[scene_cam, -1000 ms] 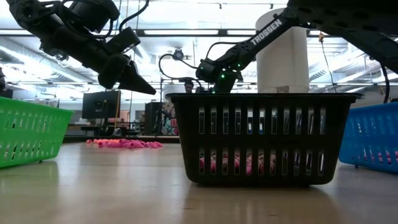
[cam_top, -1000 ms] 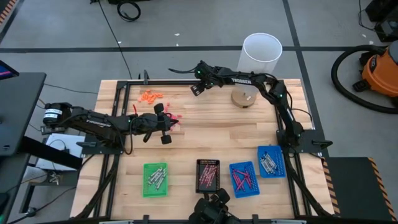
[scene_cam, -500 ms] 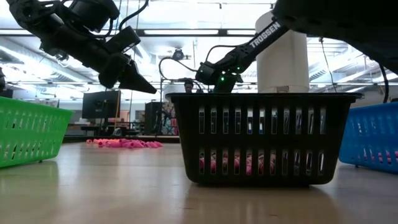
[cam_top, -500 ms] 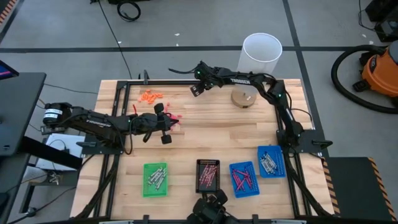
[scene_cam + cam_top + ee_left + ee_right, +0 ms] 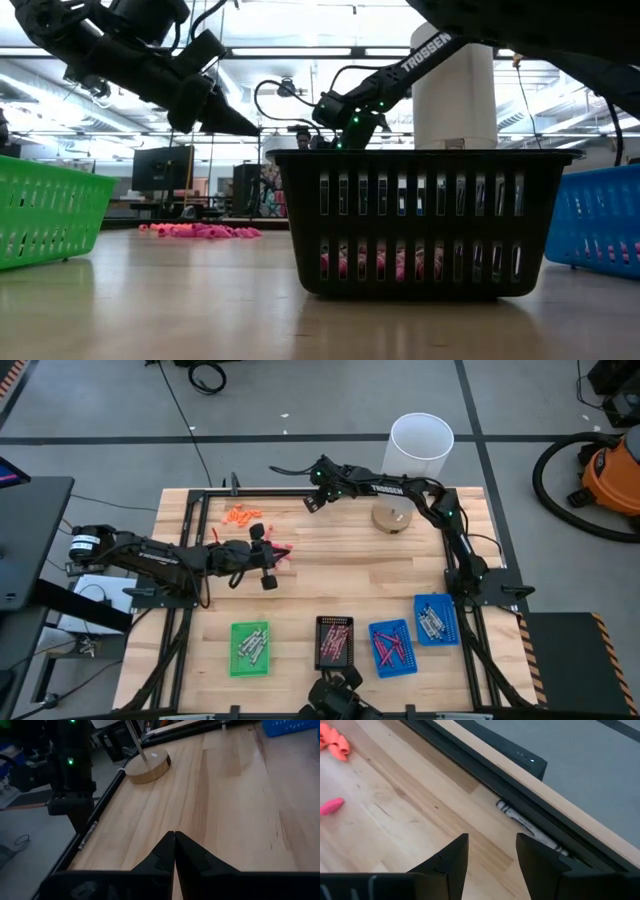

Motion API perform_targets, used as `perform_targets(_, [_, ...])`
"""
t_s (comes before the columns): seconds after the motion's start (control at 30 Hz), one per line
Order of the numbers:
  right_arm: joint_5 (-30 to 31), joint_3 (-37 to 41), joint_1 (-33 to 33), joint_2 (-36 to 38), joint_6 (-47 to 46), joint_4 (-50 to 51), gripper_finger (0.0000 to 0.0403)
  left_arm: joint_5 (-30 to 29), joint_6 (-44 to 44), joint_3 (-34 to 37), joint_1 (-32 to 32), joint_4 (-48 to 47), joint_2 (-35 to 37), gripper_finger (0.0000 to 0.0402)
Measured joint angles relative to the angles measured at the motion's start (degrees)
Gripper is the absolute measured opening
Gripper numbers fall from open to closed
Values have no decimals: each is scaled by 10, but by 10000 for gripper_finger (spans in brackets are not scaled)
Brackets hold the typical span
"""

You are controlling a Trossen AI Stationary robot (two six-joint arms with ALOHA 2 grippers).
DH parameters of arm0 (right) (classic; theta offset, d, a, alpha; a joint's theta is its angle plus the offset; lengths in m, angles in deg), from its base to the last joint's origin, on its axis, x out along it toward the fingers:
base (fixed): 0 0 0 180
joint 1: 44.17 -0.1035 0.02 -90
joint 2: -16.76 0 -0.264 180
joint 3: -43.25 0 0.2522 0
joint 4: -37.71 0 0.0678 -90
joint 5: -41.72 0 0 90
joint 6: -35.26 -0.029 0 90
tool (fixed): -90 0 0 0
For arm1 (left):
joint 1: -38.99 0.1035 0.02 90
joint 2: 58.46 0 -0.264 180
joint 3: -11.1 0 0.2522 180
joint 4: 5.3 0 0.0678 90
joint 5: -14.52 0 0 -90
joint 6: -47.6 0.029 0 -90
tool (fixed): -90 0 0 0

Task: Sort crayons
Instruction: Put the black crayon into the right blue bin

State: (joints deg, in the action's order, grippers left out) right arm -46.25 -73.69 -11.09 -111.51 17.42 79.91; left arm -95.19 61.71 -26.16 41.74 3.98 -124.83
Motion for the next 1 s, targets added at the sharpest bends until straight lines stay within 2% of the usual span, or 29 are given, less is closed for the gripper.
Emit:
perform_targets(0.17, [-33,0,-2,0,-12,0,173,0,11,0,1,23,0,18])
perform_targets(0.53, [-52,0,-14,0,-37,-22,173,0,16,0,1,58,0,18])
perform_targets(0.73, [-80,0,-27,0,-36,22,173,0,-13,0,0,57,0,18])
perform_targets(1.0, [-83,0,14,0,-38,79,173,0,-66,0,0,41,0,18])
